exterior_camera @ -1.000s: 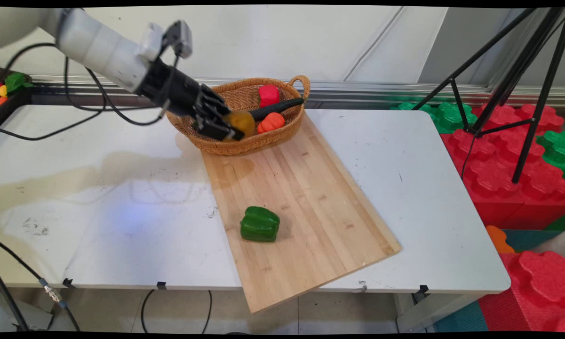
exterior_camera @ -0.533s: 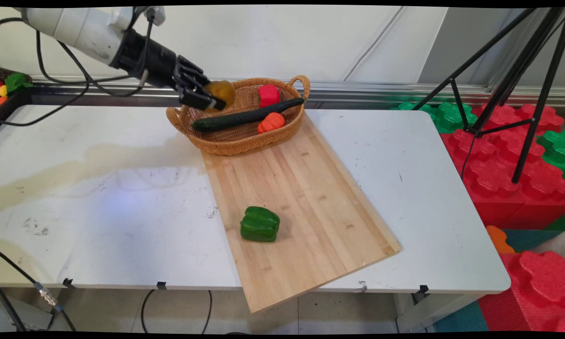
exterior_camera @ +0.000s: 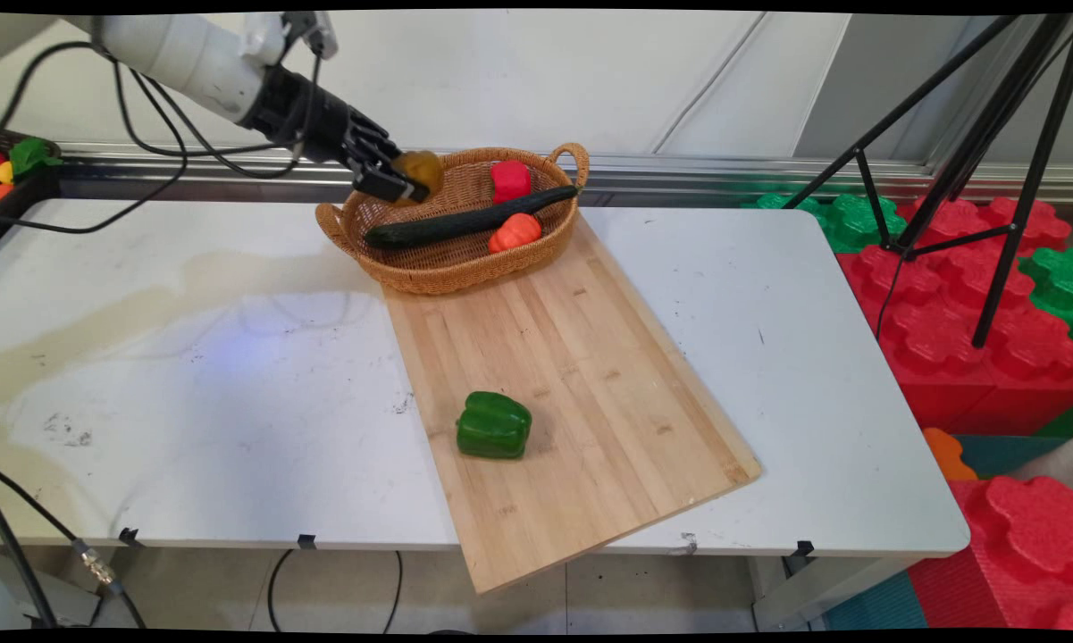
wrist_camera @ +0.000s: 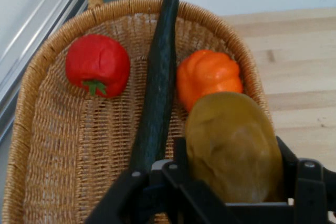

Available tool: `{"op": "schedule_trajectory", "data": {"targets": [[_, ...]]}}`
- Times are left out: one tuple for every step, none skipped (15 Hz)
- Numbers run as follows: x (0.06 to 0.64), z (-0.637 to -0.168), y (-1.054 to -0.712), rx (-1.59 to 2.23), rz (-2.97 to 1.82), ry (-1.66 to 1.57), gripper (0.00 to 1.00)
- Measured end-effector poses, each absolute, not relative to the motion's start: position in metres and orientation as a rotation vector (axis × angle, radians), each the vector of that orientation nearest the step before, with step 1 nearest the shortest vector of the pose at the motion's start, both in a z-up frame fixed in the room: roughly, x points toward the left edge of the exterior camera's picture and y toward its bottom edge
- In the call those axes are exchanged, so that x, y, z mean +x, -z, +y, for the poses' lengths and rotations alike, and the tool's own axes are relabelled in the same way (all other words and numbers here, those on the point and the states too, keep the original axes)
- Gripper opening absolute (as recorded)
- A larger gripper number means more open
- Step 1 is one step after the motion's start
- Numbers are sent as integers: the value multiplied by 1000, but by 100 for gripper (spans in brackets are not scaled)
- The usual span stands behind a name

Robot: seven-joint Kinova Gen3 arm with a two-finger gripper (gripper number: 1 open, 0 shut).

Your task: Place the picked object in the vegetable basket

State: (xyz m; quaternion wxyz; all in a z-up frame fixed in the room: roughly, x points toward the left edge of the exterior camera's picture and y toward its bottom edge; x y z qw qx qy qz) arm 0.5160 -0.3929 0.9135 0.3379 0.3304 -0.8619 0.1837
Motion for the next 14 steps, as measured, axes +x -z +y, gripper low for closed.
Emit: {"op": "schedule_trajectory", "data": {"targets": [[515,-398,-907,867,-2255,-470,0],[514,-402,-903,872,-2261,-464,0],[512,-407,-896,882,-2272,-451,0],[510,-411,-889,893,-2281,-440,0],[508,-415,-882,904,-2292,-427,0],[505,-419,-876,914,-2299,-417,0],[503,-423,-870,924,-2307,-408,0],[501,-427,-865,933,-2315,-400,0],[499,-430,-860,942,-2322,-393,0],[498,-432,-856,948,-2327,-388,0],[498,-434,-852,953,-2330,-384,100],[497,-437,-849,955,-2332,-380,100],[497,-438,-847,954,-2331,-377,100],[497,-439,-846,953,-2329,-375,100]]}}
